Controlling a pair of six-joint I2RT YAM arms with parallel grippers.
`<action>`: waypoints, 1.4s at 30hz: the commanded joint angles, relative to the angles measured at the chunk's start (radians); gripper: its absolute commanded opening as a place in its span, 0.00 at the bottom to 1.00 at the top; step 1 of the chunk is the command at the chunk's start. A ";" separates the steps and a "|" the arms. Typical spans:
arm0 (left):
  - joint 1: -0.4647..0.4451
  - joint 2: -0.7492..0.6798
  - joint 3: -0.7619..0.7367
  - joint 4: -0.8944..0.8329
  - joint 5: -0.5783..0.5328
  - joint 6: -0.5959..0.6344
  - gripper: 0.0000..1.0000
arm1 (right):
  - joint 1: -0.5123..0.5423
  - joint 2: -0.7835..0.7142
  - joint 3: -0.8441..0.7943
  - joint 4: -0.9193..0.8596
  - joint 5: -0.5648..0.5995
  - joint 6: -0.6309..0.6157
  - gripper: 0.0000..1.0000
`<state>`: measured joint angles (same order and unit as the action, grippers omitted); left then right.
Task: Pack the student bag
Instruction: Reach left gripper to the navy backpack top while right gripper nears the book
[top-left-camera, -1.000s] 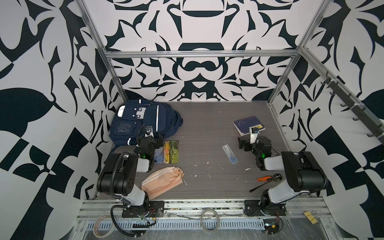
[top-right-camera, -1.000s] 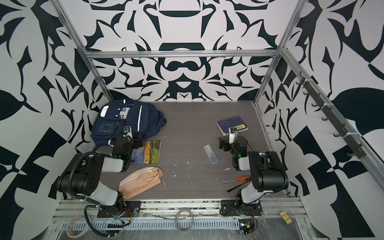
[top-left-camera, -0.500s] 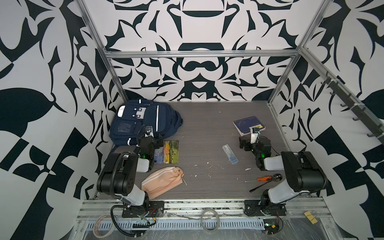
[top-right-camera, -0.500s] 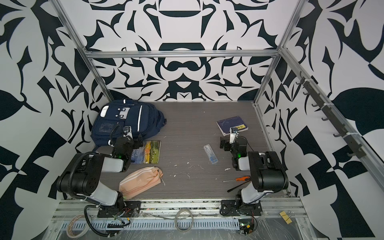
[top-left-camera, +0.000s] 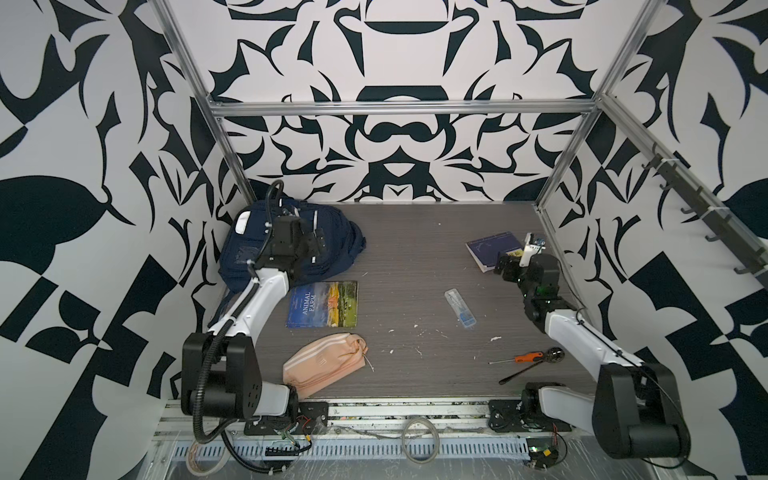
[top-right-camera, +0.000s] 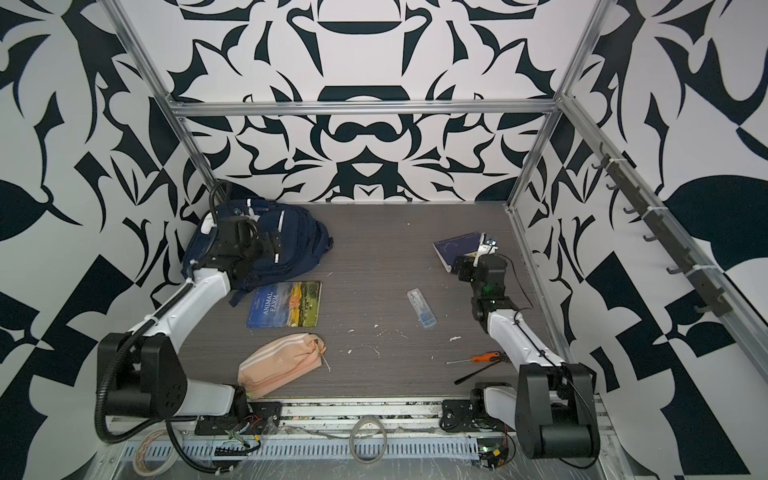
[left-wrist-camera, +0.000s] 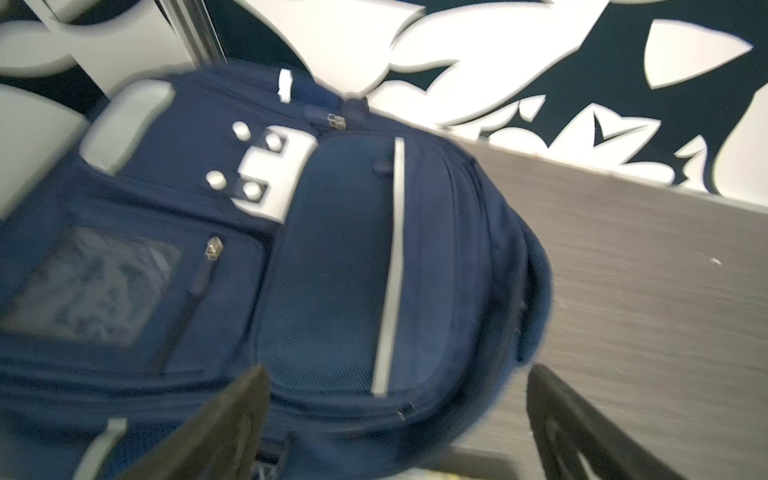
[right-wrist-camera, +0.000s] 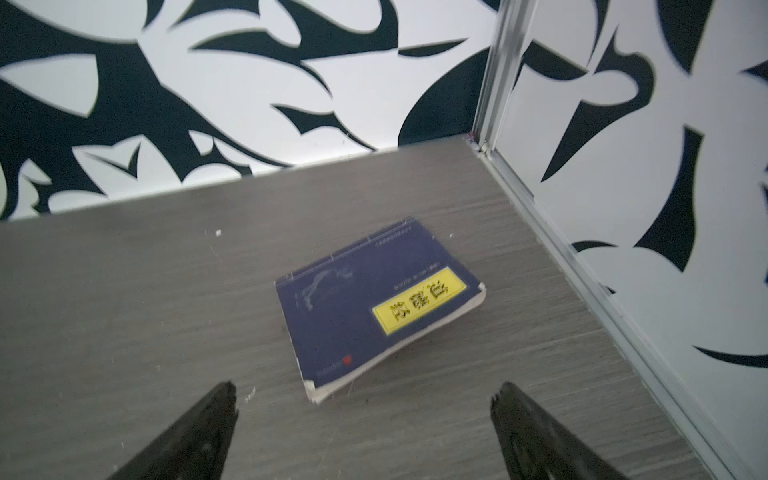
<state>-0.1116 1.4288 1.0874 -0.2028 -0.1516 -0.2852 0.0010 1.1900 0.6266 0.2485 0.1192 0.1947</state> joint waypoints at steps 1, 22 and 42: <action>-0.005 0.086 0.120 -0.402 0.175 -0.132 0.99 | 0.004 0.011 0.182 -0.392 -0.012 0.097 0.99; -0.074 0.777 0.920 -0.961 -0.069 -0.290 0.89 | 0.249 0.076 0.508 -0.755 -0.277 -0.041 1.00; -0.097 0.940 1.097 -0.919 -0.060 -0.120 0.15 | 0.362 0.156 0.631 -0.765 -0.317 0.130 0.93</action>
<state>-0.2161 2.3783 2.1906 -1.1595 -0.2710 -0.4728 0.3634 1.3251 1.2072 -0.5228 -0.2028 0.2584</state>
